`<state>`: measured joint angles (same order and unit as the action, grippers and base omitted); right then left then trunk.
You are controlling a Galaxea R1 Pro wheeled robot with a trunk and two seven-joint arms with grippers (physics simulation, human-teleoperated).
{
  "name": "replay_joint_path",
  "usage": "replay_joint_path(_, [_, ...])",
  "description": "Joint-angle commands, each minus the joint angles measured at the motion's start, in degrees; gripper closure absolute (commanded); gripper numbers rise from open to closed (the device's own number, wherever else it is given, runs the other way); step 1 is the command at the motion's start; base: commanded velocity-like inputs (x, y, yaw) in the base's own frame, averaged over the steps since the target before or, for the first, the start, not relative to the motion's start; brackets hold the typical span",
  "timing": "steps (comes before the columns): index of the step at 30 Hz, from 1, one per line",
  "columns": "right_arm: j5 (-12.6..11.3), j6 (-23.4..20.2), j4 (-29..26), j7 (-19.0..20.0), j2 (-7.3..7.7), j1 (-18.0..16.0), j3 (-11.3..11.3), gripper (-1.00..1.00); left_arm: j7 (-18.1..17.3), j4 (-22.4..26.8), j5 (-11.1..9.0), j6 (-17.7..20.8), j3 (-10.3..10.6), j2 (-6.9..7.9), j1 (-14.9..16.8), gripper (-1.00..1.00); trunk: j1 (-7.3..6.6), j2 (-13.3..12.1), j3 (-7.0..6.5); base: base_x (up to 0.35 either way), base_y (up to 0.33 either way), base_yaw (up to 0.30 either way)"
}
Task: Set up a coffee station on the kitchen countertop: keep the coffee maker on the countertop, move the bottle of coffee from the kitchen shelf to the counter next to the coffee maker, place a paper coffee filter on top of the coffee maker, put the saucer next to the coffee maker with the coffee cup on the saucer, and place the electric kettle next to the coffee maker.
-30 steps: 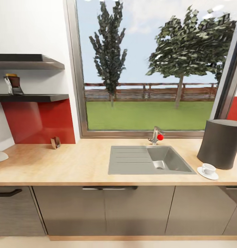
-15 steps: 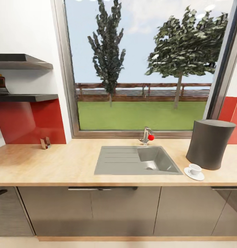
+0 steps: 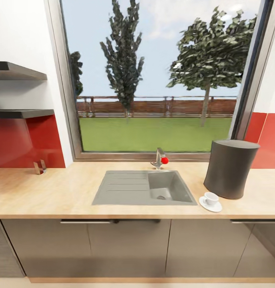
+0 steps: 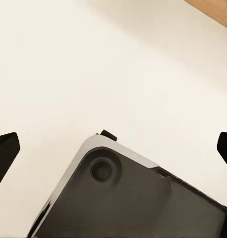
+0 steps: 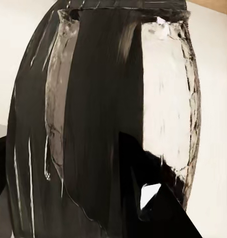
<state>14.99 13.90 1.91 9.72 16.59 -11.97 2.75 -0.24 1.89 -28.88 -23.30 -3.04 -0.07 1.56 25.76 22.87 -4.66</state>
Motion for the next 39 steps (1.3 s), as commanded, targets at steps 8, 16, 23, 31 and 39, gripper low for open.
replay_joint_path(8, [0.30, 0.33, 0.16, 0.13, 0.08, -0.04, 0.32, 1.00, -0.03, -0.05, 0.15, -0.25, -0.31, -0.10, 0.02, -1.00, 0.02, 0.05, 0.02, 0.001, -0.328, 0.000])
replay_joint_path(16, [0.30, 0.33, 0.15, 0.13, 0.10, -0.03, 0.32, 1.00, -0.02, -0.05, 0.16, -0.25, -0.30, -0.10, 0.02, -1.00, 0.02, 0.05, 0.02, 0.000, -0.328, 0.000])
replay_joint_path(23, [0.30, 0.33, 0.18, 0.13, 0.08, -0.05, 0.32, 1.00, -0.02, -0.05, 0.16, -0.25, -0.33, -0.10, 0.02, -1.00, 0.02, 0.05, 0.02, 0.000, -0.328, 0.000])
replay_joint_path(31, [0.30, 0.33, 0.17, 0.13, 0.02, -0.04, 0.32, 1.00, -0.03, -0.05, 0.16, -0.25, -0.31, -0.10, 0.02, -1.00, 0.02, 0.05, 0.02, 0.000, -0.328, 0.000])
replay_joint_path(39, [0.30, -0.10, 0.16, 0.13, -0.94, -0.01, 0.32, 1.00, -0.03, -0.05, 0.21, -0.25, -0.30, -0.10, 0.02, -1.00, 0.02, 0.05, 0.02, 0.000, -0.329, 0.000])
